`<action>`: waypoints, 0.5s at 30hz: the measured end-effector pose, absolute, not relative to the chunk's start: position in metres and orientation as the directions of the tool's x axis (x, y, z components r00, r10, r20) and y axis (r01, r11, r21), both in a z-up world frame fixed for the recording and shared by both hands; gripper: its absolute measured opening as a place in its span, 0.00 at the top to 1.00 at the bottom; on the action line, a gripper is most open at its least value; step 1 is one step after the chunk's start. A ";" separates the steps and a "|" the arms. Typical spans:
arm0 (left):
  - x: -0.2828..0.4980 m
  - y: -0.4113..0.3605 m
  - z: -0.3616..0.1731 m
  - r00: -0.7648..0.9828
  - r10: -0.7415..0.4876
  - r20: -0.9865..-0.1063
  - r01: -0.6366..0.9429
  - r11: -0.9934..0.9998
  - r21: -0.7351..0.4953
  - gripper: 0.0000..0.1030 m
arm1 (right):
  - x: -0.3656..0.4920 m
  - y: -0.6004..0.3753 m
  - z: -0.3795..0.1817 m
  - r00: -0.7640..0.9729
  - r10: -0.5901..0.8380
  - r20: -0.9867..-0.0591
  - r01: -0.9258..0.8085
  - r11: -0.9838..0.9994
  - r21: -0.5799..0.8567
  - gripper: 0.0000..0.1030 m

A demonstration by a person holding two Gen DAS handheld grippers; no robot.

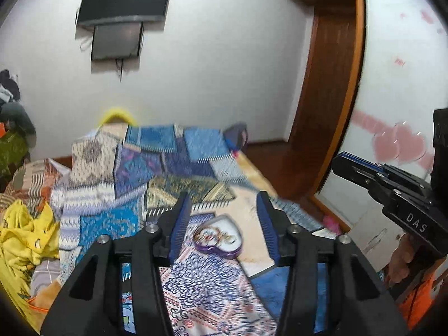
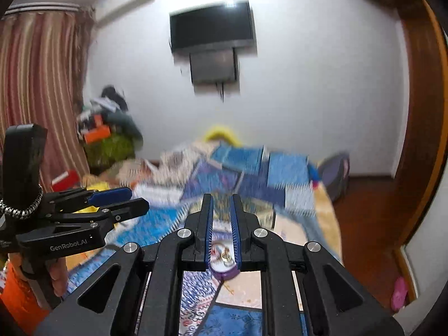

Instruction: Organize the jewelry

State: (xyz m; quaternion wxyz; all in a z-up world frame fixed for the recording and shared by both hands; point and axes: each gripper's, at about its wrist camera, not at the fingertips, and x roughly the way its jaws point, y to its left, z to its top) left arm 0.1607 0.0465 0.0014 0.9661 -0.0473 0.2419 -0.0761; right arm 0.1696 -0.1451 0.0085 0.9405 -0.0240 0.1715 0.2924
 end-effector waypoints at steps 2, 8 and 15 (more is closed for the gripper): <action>0.138 0.042 0.018 0.899 -0.160 -0.407 0.128 0.986 -0.105 0.48 | 0.148 -0.149 0.023 0.797 0.538 -0.274 -0.551 0.834 0.036 0.90; 0.076 0.025 0.051 0.957 -0.120 -0.263 0.113 0.993 -0.042 0.34 | 0.096 -0.157 0.048 0.848 0.515 -0.126 -0.518 0.856 0.010 0.90; 0.029 0.011 0.059 0.985 -0.086 -0.149 0.084 0.996 -0.019 0.03 | 0.072 -0.154 0.046 0.875 0.477 -0.078 -0.478 0.878 0.009 0.53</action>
